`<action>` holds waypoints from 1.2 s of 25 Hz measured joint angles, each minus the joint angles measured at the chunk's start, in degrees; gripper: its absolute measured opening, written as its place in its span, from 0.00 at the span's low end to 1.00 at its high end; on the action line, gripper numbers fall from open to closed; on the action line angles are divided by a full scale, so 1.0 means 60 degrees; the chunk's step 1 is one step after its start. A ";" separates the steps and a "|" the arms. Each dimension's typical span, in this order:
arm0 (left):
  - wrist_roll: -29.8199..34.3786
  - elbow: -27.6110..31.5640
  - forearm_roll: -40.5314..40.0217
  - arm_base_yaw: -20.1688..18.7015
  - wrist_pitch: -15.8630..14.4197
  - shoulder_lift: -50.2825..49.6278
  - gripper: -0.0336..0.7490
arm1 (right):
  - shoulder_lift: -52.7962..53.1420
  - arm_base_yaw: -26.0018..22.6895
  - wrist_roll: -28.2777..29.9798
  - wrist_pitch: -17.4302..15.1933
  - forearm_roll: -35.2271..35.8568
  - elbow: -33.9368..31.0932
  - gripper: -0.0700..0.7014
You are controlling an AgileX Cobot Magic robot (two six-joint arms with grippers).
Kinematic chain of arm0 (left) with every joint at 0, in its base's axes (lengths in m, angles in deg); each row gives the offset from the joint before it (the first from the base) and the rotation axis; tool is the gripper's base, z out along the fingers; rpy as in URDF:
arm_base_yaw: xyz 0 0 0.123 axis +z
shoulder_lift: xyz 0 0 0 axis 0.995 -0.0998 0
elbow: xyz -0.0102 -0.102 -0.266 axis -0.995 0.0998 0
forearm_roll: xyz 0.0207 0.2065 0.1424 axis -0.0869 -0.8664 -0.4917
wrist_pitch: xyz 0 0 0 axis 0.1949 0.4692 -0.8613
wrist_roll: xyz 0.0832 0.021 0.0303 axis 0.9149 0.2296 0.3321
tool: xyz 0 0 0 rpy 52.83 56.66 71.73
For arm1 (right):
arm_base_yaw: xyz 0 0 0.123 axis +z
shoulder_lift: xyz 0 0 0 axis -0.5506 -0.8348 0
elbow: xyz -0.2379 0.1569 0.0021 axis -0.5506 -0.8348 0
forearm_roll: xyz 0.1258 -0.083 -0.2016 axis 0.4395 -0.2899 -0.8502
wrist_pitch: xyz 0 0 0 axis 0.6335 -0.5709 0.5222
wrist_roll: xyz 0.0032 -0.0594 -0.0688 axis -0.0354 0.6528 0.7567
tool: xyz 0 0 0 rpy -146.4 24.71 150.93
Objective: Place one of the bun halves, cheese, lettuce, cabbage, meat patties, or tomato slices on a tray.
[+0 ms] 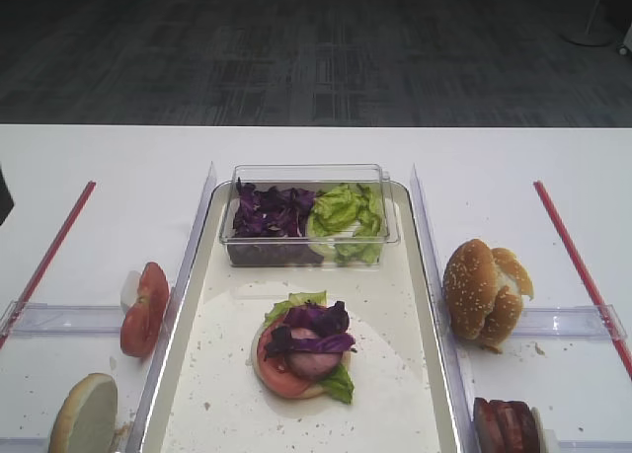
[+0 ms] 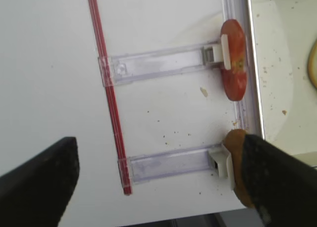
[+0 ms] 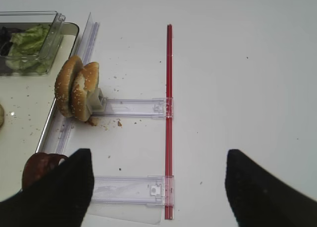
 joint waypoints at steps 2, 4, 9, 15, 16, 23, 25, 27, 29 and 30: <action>-0.0066 0.0531 -0.0095 0.0000 -0.0025 0.0781 0.82 | 0.0000 0.0000 0.0000 0.0000 0.0000 0.0000 0.83; -0.0126 0.0990 -0.0182 0.0000 -0.0046 0.1486 0.82 | 0.0000 0.0000 0.0000 0.0000 0.0000 0.0000 0.83; -0.0172 0.2196 -0.0200 0.0013 -0.0020 0.3251 0.82 | 0.0000 0.0000 0.0000 0.0000 0.0000 0.0000 0.83; -0.0178 0.3936 -0.0200 0.0013 0.0045 0.5287 0.82 | 0.0000 0.0000 0.0000 0.0000 0.0000 0.0000 0.83; -0.0178 0.4270 -0.0200 0.0013 0.0060 0.5681 0.82 | 0.0000 0.0000 0.0000 0.0000 0.0000 0.0000 0.83; -0.0216 0.5913 -0.0183 0.0013 0.0353 0.8368 0.82 | 0.0000 0.0000 0.0000 0.0000 0.0000 0.0000 0.83; -0.0216 0.6023 -0.0183 0.0013 0.0371 0.9020 0.82 | 0.0000 0.0000 0.0000 0.0000 0.0000 0.0000 0.83; -0.0216 0.6038 -0.0183 0.0013 0.0371 0.9617 0.82 | 0.0000 0.0000 0.0000 0.0000 0.0000 0.0000 0.83; -0.0216 0.6038 -0.0183 0.0013 0.0371 1.0222 0.82 | 0.0000 0.0000 0.0000 0.0000 0.0000 0.0000 0.83; -0.0216 0.6038 -0.0183 0.0013 0.0371 1.0506 0.82 | 0.0000 0.0000 0.0000 0.0000 0.0000 0.0000 0.83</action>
